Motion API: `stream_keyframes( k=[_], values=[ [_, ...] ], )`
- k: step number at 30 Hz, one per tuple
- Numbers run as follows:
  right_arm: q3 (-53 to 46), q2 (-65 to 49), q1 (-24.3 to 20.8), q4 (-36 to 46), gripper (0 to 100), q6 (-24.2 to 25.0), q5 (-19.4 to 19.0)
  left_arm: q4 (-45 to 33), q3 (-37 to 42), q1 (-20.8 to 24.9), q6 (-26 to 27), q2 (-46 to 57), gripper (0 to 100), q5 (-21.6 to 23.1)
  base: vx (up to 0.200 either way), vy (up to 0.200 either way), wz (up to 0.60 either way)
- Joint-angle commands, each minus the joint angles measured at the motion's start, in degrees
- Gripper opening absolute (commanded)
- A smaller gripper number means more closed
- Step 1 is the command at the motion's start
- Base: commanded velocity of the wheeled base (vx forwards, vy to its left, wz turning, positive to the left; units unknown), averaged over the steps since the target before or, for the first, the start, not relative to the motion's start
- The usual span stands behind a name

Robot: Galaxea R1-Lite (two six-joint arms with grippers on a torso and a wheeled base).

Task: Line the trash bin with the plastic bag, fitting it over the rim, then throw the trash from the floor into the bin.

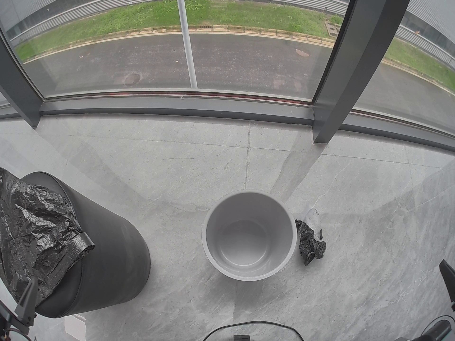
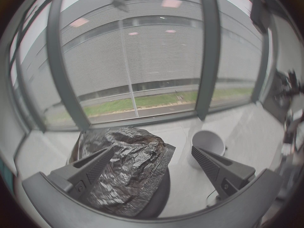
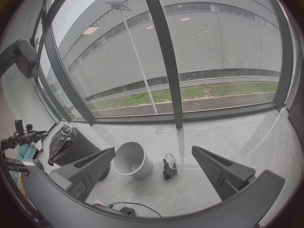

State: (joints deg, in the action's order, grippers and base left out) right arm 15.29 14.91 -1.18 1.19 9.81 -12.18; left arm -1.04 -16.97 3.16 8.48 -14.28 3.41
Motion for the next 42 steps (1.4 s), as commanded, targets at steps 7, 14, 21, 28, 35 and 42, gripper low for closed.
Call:
stream_keyframes(
  k=[7,14,21,28,35,42],
  values=[
    [-3.2,-3.0,0.0,0.2,100,0.6,-2.9,-0.5,-1.2,5.5,33.1,-16.0,100,2.7,0.0,0.0,0.0],
    [-3.9,-3.0,0.0,0.1,100,0.6,-2.9,-0.5,-0.6,5.5,39.0,-18.3,100,1.1,0.0,0.0,0.0],
    [-5.1,-3.4,0.0,-0.1,100,0.5,-2.9,-0.2,-0.9,6.6,41.2,-21.1,100,0.4,0.0,0.0,0.0],
    [-5.4,-4.1,0.0,0.1,100,0.5,-3.0,3.1,-0.9,6.7,41.1,-27.9,100,0.1,0.0,0.0,0.0],
    [-5.6,-4.2,-0.1,0.2,100,0.6,-2.9,9.8,-1.0,6.7,41.1,-34.6,100,-1.3,0.0,0.0,0.0],
    [-6.1,-4.4,-0.1,0.1,100,0.6,-2.9,15.3,-0.7,8.0,41.2,-39.6,100,-4.4,0.0,0.0,0.0]
  ],
)
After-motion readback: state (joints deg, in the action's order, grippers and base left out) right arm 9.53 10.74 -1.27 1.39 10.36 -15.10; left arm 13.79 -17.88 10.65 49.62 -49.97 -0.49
